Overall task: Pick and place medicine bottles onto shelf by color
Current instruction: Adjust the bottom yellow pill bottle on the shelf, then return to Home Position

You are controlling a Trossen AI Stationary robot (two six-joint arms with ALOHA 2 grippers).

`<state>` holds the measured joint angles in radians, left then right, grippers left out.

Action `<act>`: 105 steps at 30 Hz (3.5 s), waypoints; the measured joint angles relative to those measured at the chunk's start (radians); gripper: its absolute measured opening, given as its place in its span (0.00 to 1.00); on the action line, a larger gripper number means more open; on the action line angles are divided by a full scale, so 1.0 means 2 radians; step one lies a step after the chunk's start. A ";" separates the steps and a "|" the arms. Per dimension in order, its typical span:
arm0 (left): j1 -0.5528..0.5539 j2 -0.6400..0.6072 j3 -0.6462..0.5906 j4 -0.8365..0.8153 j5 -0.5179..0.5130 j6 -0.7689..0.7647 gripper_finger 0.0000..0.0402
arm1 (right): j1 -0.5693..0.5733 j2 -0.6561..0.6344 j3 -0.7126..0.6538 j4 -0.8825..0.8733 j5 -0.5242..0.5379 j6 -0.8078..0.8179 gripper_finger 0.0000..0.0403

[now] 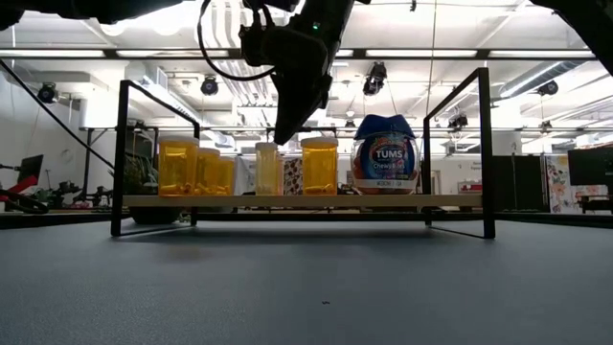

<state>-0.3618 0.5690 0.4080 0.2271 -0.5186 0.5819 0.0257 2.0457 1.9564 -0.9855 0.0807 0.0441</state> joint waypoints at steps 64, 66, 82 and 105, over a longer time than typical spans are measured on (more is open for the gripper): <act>0.000 0.000 0.000 -0.001 0.000 0.000 0.00 | -0.065 -0.002 0.044 0.044 0.053 -0.068 0.02; 0.000 0.000 0.000 -0.002 0.000 0.000 0.00 | -0.051 -0.005 0.039 0.047 0.053 -0.071 0.02; 0.000 0.015 0.000 0.000 0.189 -0.179 0.00 | 0.061 -0.161 -0.290 0.375 0.051 -0.103 0.02; 0.000 -0.129 -0.029 -0.172 0.174 -0.154 0.00 | 0.085 -0.493 -0.708 0.751 0.051 -0.194 0.02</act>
<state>-0.3618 0.3108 0.3492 -0.1167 -0.1714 0.2748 0.1963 1.0589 0.5398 0.5174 0.1825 -0.3447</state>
